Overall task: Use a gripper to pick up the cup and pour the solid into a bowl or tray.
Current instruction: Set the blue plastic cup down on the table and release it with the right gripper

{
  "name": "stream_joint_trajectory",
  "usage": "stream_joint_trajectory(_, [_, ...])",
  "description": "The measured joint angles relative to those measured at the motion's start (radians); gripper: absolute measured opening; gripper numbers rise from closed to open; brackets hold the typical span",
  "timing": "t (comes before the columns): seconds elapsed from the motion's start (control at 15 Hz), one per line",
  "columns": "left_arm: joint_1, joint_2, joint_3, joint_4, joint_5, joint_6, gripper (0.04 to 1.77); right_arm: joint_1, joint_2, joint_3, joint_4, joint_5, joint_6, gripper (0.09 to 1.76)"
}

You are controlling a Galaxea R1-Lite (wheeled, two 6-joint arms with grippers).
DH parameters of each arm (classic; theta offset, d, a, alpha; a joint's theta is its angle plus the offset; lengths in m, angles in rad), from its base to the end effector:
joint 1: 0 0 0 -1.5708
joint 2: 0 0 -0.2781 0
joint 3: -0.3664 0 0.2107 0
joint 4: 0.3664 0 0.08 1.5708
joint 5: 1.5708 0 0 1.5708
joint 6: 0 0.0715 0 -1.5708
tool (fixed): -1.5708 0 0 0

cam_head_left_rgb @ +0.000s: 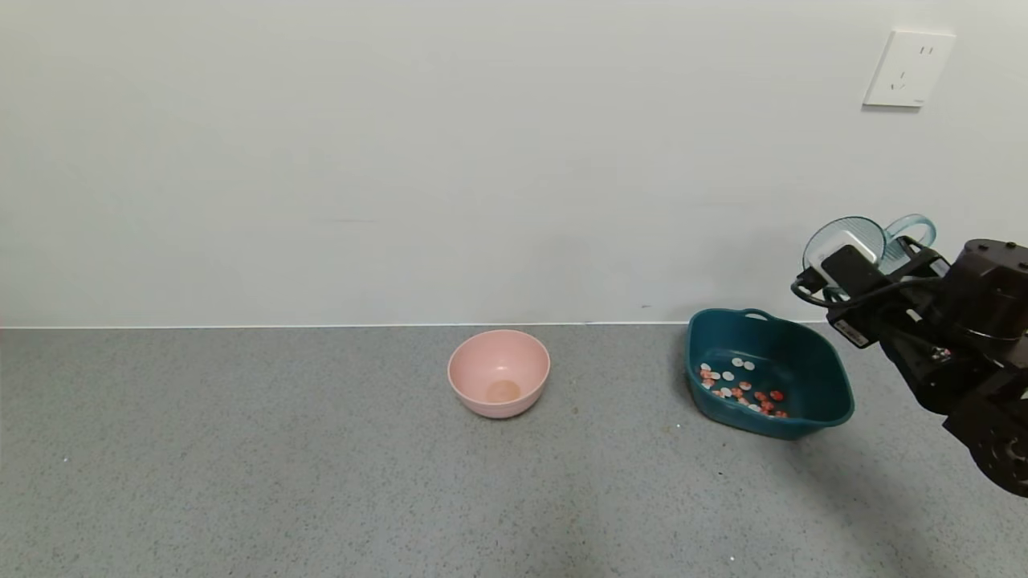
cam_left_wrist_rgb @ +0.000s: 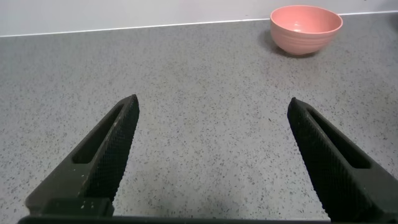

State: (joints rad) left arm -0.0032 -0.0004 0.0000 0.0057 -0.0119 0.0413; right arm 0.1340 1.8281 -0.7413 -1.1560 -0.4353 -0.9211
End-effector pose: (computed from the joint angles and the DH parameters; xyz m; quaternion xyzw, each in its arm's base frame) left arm 0.0701 -0.0011 0.0746 0.0206 0.0025 -0.0076 0.9998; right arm 0.3743 0.0200 0.1400 -0.4304 0.0369 -0.1491 0.8894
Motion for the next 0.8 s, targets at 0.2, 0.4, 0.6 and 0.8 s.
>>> stream_joint_trajectory(0.2, [0.0, 0.0, 0.0, 0.0, 0.0, 0.0, 1.72, 0.065, -0.028, 0.0, 0.0, -0.001, 0.256, 1.34])
stream_joint_trajectory(0.4, [0.0, 0.0, 0.0, 0.0, 0.0, 0.0, 1.72, 0.114, -0.059, 0.014, 0.0, 0.002, 0.428, 1.34])
stream_joint_trajectory(0.6, [0.0, 0.0, 0.0, 0.0, 0.0, 0.0, 1.72, 0.174, -0.095, 0.077, 0.001, 0.003, 0.557, 1.34])
stream_joint_trajectory(0.8, [0.0, 0.0, 0.0, 0.0, 0.0, 0.0, 1.72, 0.25, -0.137, 0.148, 0.03, 0.003, 0.65, 1.34])
